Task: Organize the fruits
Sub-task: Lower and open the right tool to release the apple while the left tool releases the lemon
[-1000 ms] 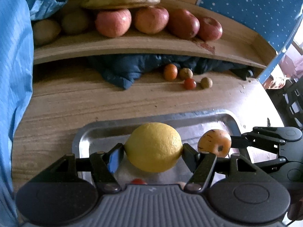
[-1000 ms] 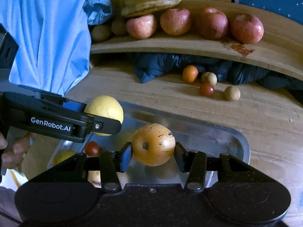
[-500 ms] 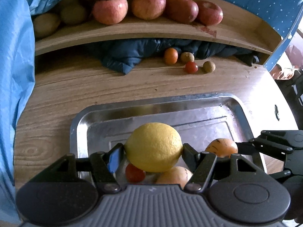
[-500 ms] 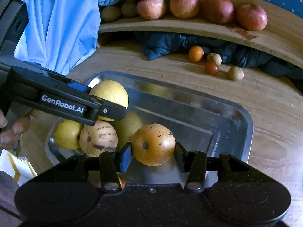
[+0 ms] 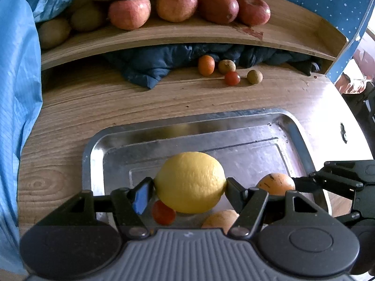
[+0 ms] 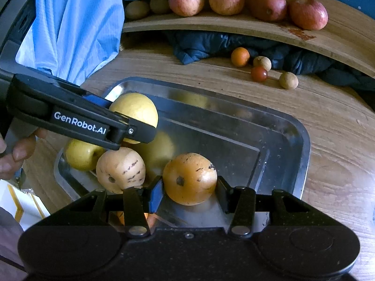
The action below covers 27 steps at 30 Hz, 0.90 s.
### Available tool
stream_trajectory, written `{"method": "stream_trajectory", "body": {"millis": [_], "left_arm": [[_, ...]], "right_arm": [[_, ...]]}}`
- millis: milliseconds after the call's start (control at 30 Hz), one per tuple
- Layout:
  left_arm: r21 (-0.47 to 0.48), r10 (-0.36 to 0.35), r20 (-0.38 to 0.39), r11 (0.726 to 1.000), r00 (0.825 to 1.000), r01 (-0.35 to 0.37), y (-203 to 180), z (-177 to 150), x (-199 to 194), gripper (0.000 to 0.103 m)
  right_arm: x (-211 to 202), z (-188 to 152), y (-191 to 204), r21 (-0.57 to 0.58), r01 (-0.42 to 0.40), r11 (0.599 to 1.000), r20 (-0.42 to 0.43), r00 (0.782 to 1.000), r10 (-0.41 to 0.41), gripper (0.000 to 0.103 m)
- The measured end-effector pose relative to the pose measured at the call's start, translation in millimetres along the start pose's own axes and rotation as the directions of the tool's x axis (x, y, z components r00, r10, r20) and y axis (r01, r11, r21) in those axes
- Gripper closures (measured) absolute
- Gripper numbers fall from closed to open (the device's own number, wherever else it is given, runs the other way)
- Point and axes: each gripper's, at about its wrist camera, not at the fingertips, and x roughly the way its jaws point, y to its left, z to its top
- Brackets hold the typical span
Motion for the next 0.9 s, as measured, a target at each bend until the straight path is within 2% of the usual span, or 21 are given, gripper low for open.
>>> {"method": "stream_trajectory", "body": {"millis": [367,567,667,767,900], "left_arm": [[-0.018,0.012,-0.028,1.000,1.000,-0.012,-4.3,-4.0,1.3,0.031],[-0.023,0.017,-0.002,1.000,1.000,-0.017,-8.2,-6.1,-5.8,0.031],[-0.022,0.013,0.015,1.000,1.000,-0.013,-10.4,-5.9,-10.9,0.026],[-0.033,0.015,0.024,0.999,1.000,-0.014,-12.3,-9.4,-17.3,0.023],[-0.053,0.007,0.054,0.999,0.999,-0.004,-14.6,-16.6,-30.2,0.013]], "right_arm": [[-0.9,-2.3,-2.1,-0.014,-0.014,1.000,-0.014,1.000,0.014,0.053],[-4.5,-5.2,-3.4,-0.033,-0.029,0.999,-0.021,0.999,0.028,0.051],[-6.8,-6.9,-3.5,-0.041,-0.036,0.999,-0.020,0.999,0.035,0.048],[-10.3,-8.6,-3.8,-0.050,-0.041,0.998,-0.017,0.999,0.041,0.044],[-20.1,-11.4,-2.9,-0.073,-0.044,0.996,-0.005,0.999,0.044,0.029]]}}
